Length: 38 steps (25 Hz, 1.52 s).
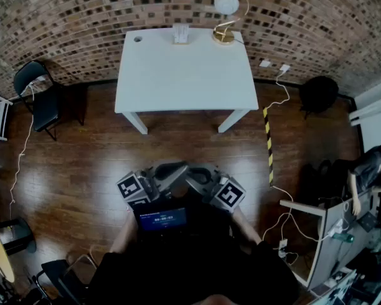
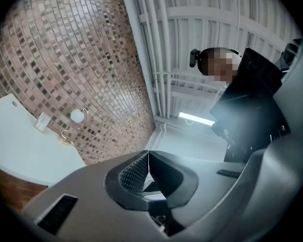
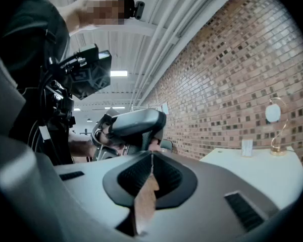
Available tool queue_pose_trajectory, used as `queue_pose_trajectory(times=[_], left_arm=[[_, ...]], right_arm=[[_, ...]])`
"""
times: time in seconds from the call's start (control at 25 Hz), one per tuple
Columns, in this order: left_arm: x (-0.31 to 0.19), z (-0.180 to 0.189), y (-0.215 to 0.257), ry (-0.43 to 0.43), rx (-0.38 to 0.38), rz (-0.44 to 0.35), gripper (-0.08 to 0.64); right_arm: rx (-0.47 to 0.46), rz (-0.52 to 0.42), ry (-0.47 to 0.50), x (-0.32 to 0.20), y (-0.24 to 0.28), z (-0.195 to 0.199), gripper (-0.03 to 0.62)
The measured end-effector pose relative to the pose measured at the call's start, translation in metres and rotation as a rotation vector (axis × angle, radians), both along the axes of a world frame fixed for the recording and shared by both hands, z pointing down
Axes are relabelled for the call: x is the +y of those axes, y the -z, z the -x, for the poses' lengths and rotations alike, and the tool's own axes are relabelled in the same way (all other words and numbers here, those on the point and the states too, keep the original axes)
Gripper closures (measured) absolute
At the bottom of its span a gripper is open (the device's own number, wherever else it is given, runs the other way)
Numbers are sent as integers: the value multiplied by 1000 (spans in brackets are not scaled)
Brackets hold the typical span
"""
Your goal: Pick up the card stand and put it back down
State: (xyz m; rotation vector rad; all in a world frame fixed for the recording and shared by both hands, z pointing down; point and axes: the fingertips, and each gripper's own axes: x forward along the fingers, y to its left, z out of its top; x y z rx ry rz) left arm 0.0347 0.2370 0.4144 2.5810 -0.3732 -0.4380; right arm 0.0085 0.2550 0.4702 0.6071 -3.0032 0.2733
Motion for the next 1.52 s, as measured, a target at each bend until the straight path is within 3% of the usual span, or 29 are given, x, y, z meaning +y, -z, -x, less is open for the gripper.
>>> queue_pose_trajectory(times=[0.16,0.28,0.36,0.44,0.64,0.84,0.96,1.04,1.24,1.52], left_arm=[[-31,-50,14,4,10,-21,554],[-47,-79,17,-17,-9,-32,554],[-58,-93,13,-25,-26,-29,554],[-68,-102,7,-18,-33,-15,554],[-96,-105,2,-3,0,39,554],[-143,-78,-9,52,-4,67,554],[-180,-49,-24,68,42,103,554],[-209,-32,-34,66,83,130,554],[-284,2,-35,27,128,137,554],[-355,50,-46,-27,109,171,554]], right_arm=[[-79,-24,-42,-32,14,-52,578],[-147,20,-61,-50,13,-82,574],[-181,62,-47,-61,8,-95,574],[-189,91,-12,-69,2,-104,529],[-208,130,68,-90,1,-111,523],[-211,193,48,-131,-10,-115,520],[-208,217,-18,-168,-17,-117,512],[-215,239,-81,-197,-21,-119,471],[-272,292,-234,-271,-19,-112,456],[-173,297,-314,-352,-20,-73,448]])
